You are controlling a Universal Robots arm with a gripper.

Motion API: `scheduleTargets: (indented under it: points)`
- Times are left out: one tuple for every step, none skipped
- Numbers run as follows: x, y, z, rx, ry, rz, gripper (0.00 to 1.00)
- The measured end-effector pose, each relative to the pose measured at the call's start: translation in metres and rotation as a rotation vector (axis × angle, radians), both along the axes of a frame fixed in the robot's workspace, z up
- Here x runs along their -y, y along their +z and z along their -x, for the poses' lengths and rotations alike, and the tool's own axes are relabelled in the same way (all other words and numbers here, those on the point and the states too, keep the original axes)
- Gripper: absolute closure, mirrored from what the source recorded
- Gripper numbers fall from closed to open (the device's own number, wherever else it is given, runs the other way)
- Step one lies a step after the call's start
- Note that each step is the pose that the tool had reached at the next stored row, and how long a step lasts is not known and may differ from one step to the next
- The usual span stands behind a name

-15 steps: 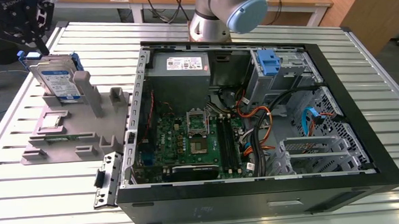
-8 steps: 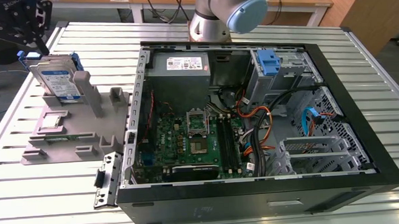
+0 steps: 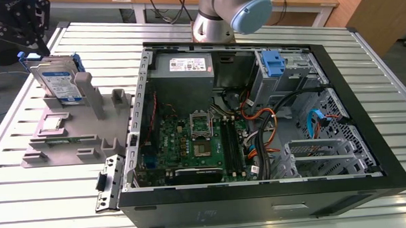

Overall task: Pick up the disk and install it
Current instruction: 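Pick up the disk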

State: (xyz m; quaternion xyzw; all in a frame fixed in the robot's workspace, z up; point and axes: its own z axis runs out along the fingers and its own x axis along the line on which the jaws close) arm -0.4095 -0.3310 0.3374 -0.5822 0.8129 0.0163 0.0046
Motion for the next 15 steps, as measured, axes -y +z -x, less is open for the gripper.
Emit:
scheduleTargets:
  points:
    - [0.0000, -0.0001, 0.0000, 0.0000, 0.018, 0.0000, 0.90]
    - [0.0000, -0.0001, 0.0000, 0.0000, 0.036, 0.0000, 0.90]
    - [0.0000, -0.0002, 0.0000, 0.0000, 0.054, 0.0000, 0.90]
    - [0.0000, -0.0003, 0.0000, 0.0000, 0.072, 0.0000, 0.90]
    - [0.0000, -0.0004, 0.0000, 0.0000, 0.090, 0.0000, 0.90]
    - [0.0000, -0.0005, 0.0000, 0.0000, 0.109, 0.0000, 0.90]
    - [0.0000, -0.0005, 0.0000, 0.0000, 0.127, 0.0000, 0.90]
    - [0.0000, -0.0005, 0.0000, 0.0000, 0.138, 0.0000, 0.90]
    - [0.0000, -0.0005, 0.0000, 0.0000, 0.140, 0.0000, 0.90]
    - [0.0000, -0.0005, 0.0000, 0.0000, 0.140, 0.0000, 0.90]
    - [0.0000, -0.0006, 0.0000, 0.0000, 0.140, 0.0000, 0.90]
    - [0.0000, -0.0006, 0.0000, 0.0000, 0.143, 0.0000, 0.90]
    - [0.0000, -0.0007, 0.0000, 0.0001, 0.153, 0.0000, 0.90]
    - [0.0000, -0.0007, 0.0000, 0.0000, 0.166, 0.0000, 0.90]
    - [0.0000, -0.0007, 0.0000, 0.0000, 0.173, 0.0000, 0.90]
